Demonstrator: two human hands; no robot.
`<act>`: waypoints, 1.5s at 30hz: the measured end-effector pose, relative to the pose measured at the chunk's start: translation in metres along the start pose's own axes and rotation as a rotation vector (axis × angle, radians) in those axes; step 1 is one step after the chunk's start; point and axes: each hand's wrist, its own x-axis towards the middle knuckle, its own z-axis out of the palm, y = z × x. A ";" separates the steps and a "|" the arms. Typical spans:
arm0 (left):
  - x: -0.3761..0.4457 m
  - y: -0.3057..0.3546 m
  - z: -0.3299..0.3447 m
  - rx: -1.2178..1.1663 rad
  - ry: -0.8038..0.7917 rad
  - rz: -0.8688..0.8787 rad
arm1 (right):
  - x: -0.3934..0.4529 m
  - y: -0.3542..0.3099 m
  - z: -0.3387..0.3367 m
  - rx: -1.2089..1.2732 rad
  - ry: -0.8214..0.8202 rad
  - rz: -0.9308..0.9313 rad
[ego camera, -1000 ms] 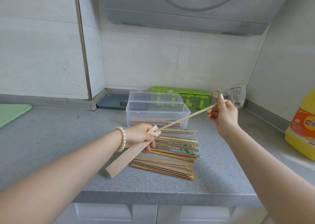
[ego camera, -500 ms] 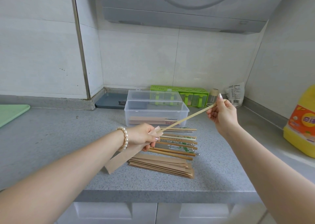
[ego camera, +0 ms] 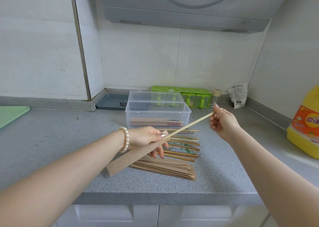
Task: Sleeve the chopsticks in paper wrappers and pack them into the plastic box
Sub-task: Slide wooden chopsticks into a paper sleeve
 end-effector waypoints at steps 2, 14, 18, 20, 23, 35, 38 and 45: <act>0.001 0.002 0.003 -0.021 -0.006 -0.008 | -0.002 0.002 0.003 -0.042 -0.056 0.026; 0.010 0.009 0.007 0.015 0.051 -0.006 | -0.024 0.026 0.036 -0.318 -0.341 0.137; 0.011 0.009 0.006 0.038 0.053 -0.006 | -0.033 0.029 0.049 -0.376 -0.422 0.149; 0.011 0.009 0.005 0.045 0.052 -0.015 | -0.034 0.030 0.051 -0.395 -0.442 0.151; 0.011 0.007 0.001 0.052 0.044 -0.034 | -0.031 0.030 0.050 -0.414 -0.468 0.156; 0.006 -0.018 -0.031 0.052 0.285 -0.118 | 0.013 0.067 0.031 -1.251 -0.291 -0.169; 0.005 -0.021 -0.033 0.025 0.269 -0.132 | 0.019 0.072 0.028 -1.275 -0.269 -0.200; 0.005 -0.025 -0.036 -0.005 0.275 -0.135 | 0.033 0.073 0.026 -1.254 -0.230 -0.190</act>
